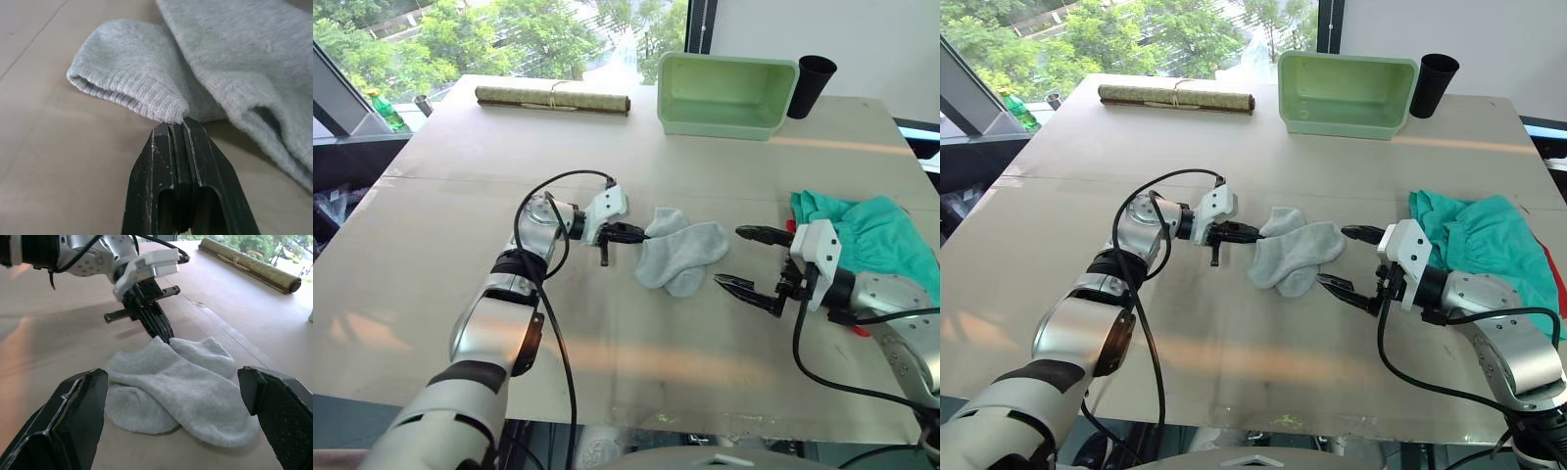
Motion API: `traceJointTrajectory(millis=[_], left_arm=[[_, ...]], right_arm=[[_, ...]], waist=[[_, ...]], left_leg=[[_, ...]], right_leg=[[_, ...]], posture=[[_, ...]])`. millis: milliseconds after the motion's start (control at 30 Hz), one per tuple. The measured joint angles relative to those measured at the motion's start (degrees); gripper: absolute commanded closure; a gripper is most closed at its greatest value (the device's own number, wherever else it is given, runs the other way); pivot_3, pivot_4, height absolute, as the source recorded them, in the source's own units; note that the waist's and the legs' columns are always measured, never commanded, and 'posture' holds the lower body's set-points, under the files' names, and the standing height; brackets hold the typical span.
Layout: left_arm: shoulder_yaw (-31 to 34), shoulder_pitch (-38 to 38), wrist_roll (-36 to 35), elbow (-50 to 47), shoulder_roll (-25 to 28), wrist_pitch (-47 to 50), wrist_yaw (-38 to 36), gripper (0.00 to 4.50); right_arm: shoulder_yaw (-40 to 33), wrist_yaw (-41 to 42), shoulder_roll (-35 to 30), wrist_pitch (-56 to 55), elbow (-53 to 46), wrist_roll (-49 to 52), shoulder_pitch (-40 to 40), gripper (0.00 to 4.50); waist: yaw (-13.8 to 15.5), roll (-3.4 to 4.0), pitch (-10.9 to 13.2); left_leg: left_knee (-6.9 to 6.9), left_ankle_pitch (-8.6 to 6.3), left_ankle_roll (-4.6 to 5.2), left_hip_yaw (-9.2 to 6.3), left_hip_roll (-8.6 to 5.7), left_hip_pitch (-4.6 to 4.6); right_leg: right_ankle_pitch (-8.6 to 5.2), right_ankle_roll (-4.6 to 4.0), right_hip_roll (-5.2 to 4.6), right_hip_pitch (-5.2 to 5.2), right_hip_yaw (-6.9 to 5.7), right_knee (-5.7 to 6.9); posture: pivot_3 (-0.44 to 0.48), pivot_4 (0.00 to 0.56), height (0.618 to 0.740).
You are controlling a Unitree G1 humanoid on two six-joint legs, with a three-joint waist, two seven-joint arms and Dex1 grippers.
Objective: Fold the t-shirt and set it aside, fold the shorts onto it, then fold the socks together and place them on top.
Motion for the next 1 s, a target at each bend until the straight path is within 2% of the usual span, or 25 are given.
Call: traceJointTrajectory(millis=[100, 200, 233, 267, 400, 433, 633, 800, 1000], left_arm=[[1.13, 3.17, -1.38, -5.11, 1.38, 3.54, -0.2, 4.44], [2.23, 10.13, -3.95, -16.29, 3.96, 9.97, 0.11, 4.44], [3.13, 14.72, -5.39, -23.41, 5.3, 14.09, 0.85, 4.44], [3.48, 16.31, -5.96, -25.49, 5.66, 15.39, 1.16, 4.44], [8.04, 29.91, -9.0, -48.02, 7.27, 29.77, 11.17, 4.44], [8.37, 30.86, -9.2, -49.87, 6.99, 30.87, 12.37, 4.44], [10.88, 43.94, -12.02, -75.94, -0.08, 47.73, 30.52, 4.44], [10.18, 50.45, -13.02, -84.73, -2.17, 54.37, 38.07, 4.44], [9.92, 55.34, -16.52, -89.39, 3.07, 57.56, 37.69, 4.44]], right_arm=[[-0.02, -0.79, -0.03, 0.44, 0.02, -0.3, -0.07, 0.0], [-0.01, -1.65, -0.03, 0.88, 0.14, -0.84, -0.16, 0.0], [0.12, -2.23, 0.15, 1.01, 0.22, -1.07, -0.34, 0.0], [0.12, -2.39, 0.16, 1.04, 0.27, -1.15, -0.31, 0.0], [1.55, -4.11, 1.58, 1.15, 1.07, -2.96, -1.44, 0.0], [1.68, -4.26, 1.69, 1.15, 1.15, -3.09, -1.44, 0.0], [3.54, -5.53, 3.28, 2.26, 2.51, -5.02, -3.64, 0.0], [4.99, -6.05, 4.68, 3.22, 3.39, -5.46, -5.12, 0.0], [5.85, -5.98, 5.14, 4.44, 5.96, -6.7, -8.29, 0.0]], waist=[[-0.46, 0.0, 0.0], [-0.8, 0.03, -0.01], [-0.87, 0.04, -0.02], [-0.81, 0.03, -0.02], [-0.5, 0.08, -0.04], [-0.41, 0.08, -0.04], [-0.25, 0.08, -0.05], [-0.6, 0.09, -0.06], [-0.56, 0.1, -0.06]], left_leg=[[-0.01, 0.0, 0.0, -0.01, 0.0, 0.01], [-0.02, 0.0, -0.01, -0.01, 0.04, 0.08], [-0.03, 0.0, -0.01, -0.01, 0.06, 0.07], [-0.03, 0.0, -0.01, -0.01, 0.06, 0.08], [-0.04, -0.01, 0.01, -0.02, 0.04, 0.09], [-0.04, -0.01, 0.02, -0.02, 0.03, 0.08], [-0.04, -0.07, 0.12, -0.02, -0.04, 0.07], [-0.15, -0.07, 0.12, -0.03, -0.03, 0.16], [-0.17, -0.08, 0.13, -0.03, -0.03, 0.17]], right_leg=[[0.0, 0.0, 0.0, -0.01, 0.01, 0.04], [0.0, -0.01, 0.0, -0.01, 0.1, 0.1], [0.0, -0.01, 0.0, -0.04, 0.12, 0.11], [0.0, -0.01, -0.01, -0.03, 0.12, 0.12], [0.0, 0.0, -0.1, -0.02, 0.09, 0.17], [0.0, 0.0, -0.11, -0.02, 0.08, 0.16], [0.0, 0.02, -0.2, 0.01, 0.02, 0.17], [0.0, 0.01, -0.15, 0.01, 0.05, 0.19], [0.0, 0.01, -0.16, 0.02, 0.05, 0.18]], posture=[[0.0, 0.15, 0.735], [0.0, 0.15, 0.735], [0.0, 0.15, 0.735], [0.0, 0.15, 0.735], [0.0, 0.15, 0.735], [0.0, 0.15, 0.735], [0.0, 0.15, 0.735], [0.0, 0.15, 0.735], [0.0, 0.15, 0.735]])
